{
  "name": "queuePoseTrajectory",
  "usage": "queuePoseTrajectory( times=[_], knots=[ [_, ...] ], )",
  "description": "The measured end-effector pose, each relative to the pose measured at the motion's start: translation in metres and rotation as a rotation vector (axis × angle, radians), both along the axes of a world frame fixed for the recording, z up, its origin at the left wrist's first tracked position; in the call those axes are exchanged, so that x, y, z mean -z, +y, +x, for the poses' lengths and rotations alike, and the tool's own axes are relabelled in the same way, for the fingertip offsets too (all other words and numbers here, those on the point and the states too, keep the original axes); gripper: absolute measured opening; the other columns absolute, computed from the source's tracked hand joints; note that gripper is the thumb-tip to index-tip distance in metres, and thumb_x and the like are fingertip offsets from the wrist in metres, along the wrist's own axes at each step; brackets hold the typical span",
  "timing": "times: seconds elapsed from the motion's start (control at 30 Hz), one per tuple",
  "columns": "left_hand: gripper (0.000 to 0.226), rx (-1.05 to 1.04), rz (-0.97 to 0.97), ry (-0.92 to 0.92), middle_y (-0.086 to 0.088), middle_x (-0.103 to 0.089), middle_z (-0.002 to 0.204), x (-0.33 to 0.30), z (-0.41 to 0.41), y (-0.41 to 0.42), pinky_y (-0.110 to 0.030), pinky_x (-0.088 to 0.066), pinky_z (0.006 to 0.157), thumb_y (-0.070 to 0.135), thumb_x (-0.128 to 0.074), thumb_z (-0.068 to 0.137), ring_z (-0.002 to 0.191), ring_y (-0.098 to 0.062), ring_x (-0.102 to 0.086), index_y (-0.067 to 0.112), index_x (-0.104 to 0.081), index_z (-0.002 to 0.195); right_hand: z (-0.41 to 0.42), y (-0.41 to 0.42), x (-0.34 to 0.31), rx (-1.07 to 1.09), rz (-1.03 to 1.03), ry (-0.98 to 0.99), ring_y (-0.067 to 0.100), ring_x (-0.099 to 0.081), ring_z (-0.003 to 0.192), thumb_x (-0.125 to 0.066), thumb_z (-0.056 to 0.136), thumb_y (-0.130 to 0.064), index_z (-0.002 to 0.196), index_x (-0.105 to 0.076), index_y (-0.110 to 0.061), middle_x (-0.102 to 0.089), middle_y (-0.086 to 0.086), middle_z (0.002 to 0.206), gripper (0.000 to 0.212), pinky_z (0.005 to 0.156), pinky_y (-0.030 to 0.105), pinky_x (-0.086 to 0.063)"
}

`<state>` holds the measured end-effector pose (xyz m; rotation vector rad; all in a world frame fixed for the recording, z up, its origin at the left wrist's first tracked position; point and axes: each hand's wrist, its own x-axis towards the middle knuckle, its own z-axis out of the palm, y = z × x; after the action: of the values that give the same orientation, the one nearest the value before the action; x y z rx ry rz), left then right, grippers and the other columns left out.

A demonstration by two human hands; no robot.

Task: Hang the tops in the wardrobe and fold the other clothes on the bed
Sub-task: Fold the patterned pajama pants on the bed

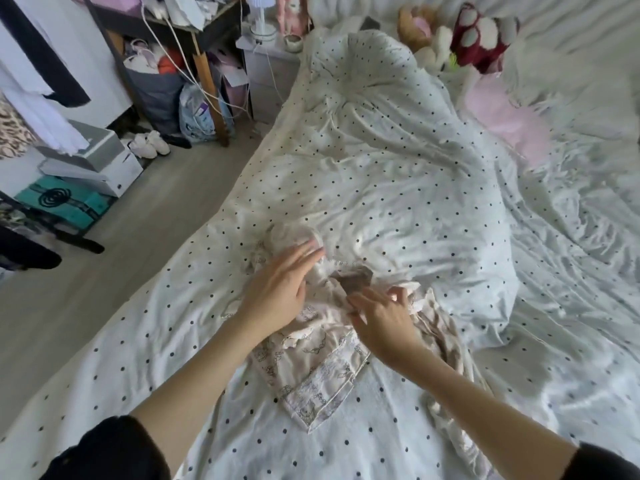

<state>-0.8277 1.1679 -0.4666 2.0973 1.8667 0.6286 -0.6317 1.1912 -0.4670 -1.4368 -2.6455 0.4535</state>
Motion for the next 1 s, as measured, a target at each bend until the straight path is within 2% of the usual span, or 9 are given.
queuePoseTrajectory(
  times=[0.1, 0.2, 0.3, 0.37, 0.53, 0.63, 0.77, 0.83, 1.0],
  knots=[
    [0.088, 0.241, -0.194, 0.166, 0.018, -0.001, 0.156, -0.018, 0.033, -0.008, -0.028, 0.001, 0.116, -0.010, -0.046, 0.084, 0.141, -0.004, 0.014, 0.045, -0.012, 0.144, 0.026, -0.038, -0.024, -0.134, 0.160, 0.060, 0.009, -0.063, 0.065, -0.078, 0.076, -0.020, 0.079, -0.072, -0.021, -0.066, -0.008, 0.070, 0.006, 0.087, 0.040, -0.049],
    [0.054, 0.323, -0.476, 0.302, 0.004, -0.053, 0.135, -0.017, 0.061, -0.032, -0.050, 0.001, 0.118, -0.002, -0.051, 0.085, 0.141, -0.018, -0.027, 0.029, -0.052, 0.128, 0.054, -0.062, -0.038, -0.208, 0.227, 0.029, 0.010, -0.058, 0.051, -0.088, 0.056, -0.018, 0.082, -0.073, -0.020, -0.060, -0.011, 0.058, 0.030, 0.072, 0.029, -0.050],
    [0.037, 0.346, -0.609, 0.308, -0.001, -0.060, 0.121, -0.026, 0.083, -0.066, -0.036, -0.030, 0.108, 0.011, -0.050, 0.091, 0.119, -0.024, -0.052, 0.026, -0.054, 0.124, 0.089, -0.077, -0.053, -0.260, 0.239, -0.107, 0.010, -0.058, 0.052, -0.088, 0.053, -0.020, 0.078, -0.074, -0.025, -0.059, -0.012, 0.057, 0.029, 0.070, 0.025, -0.050],
    [0.048, 0.384, -0.587, 0.264, 0.004, -0.046, 0.136, -0.035, 0.091, -0.079, -0.027, -0.041, 0.085, 0.018, -0.046, 0.093, 0.115, -0.020, -0.054, 0.037, -0.041, 0.136, 0.105, -0.081, -0.063, -0.274, 0.234, -0.129, 0.012, -0.059, 0.053, -0.088, 0.056, -0.019, 0.069, -0.071, -0.023, -0.060, -0.011, 0.058, 0.021, 0.067, 0.028, -0.051],
    [0.013, 0.385, -0.569, 0.135, 0.001, -0.050, 0.120, -0.055, 0.135, -0.113, -0.041, -0.034, 0.101, 0.023, -0.050, 0.086, 0.118, -0.022, -0.046, 0.019, -0.053, 0.098, 0.137, -0.100, -0.097, -0.321, 0.254, -0.067, 0.017, -0.061, 0.059, -0.079, 0.067, -0.014, 0.072, -0.070, -0.016, -0.062, -0.005, 0.063, 0.010, 0.070, 0.039, -0.053],
    [0.019, 0.251, -0.520, 0.037, 0.004, -0.059, 0.095, -0.076, 0.155, -0.133, -0.035, -0.025, 0.109, 0.039, -0.061, 0.085, 0.106, -0.017, -0.050, 0.025, -0.058, 0.097, 0.169, -0.111, -0.118, -0.343, 0.274, -0.172, 0.012, -0.059, 0.055, -0.081, 0.065, -0.024, 0.066, -0.068, -0.022, -0.062, -0.008, 0.056, 0.014, 0.073, 0.028, -0.043],
    [0.023, 0.198, -0.439, 0.004, 0.013, -0.054, 0.081, -0.123, 0.164, -0.145, -0.026, -0.038, 0.076, 0.048, -0.066, 0.081, 0.087, -0.012, -0.049, 0.027, -0.056, 0.079, 0.211, -0.114, -0.138, -0.372, 0.133, -0.313, 0.014, -0.062, 0.076, -0.060, 0.087, -0.035, 0.091, -0.068, -0.023, -0.070, -0.006, 0.079, 0.014, 0.092, 0.027, -0.028],
    [0.030, 0.206, -0.434, 0.011, 0.016, -0.049, 0.078, -0.156, 0.174, -0.147, -0.026, -0.039, 0.074, 0.046, -0.066, 0.082, 0.078, -0.009, -0.049, 0.034, -0.044, 0.066, 0.223, -0.110, -0.148, -0.383, 0.105, -0.360, 0.017, -0.060, 0.085, -0.045, 0.096, -0.036, 0.105, -0.064, -0.021, -0.069, -0.001, 0.091, 0.026, 0.098, 0.028, -0.019],
    [0.026, 0.127, -0.282, 0.098, 0.021, -0.049, 0.074, -0.221, 0.188, -0.149, -0.021, -0.034, 0.065, 0.035, -0.066, 0.085, 0.071, 0.002, -0.045, 0.035, -0.044, 0.070, 0.234, -0.096, -0.187, -0.378, 0.183, -0.384, 0.018, -0.061, 0.080, -0.047, 0.095, -0.036, 0.103, -0.061, -0.022, -0.070, 0.000, 0.089, 0.022, 0.097, 0.030, -0.025]
  ],
)
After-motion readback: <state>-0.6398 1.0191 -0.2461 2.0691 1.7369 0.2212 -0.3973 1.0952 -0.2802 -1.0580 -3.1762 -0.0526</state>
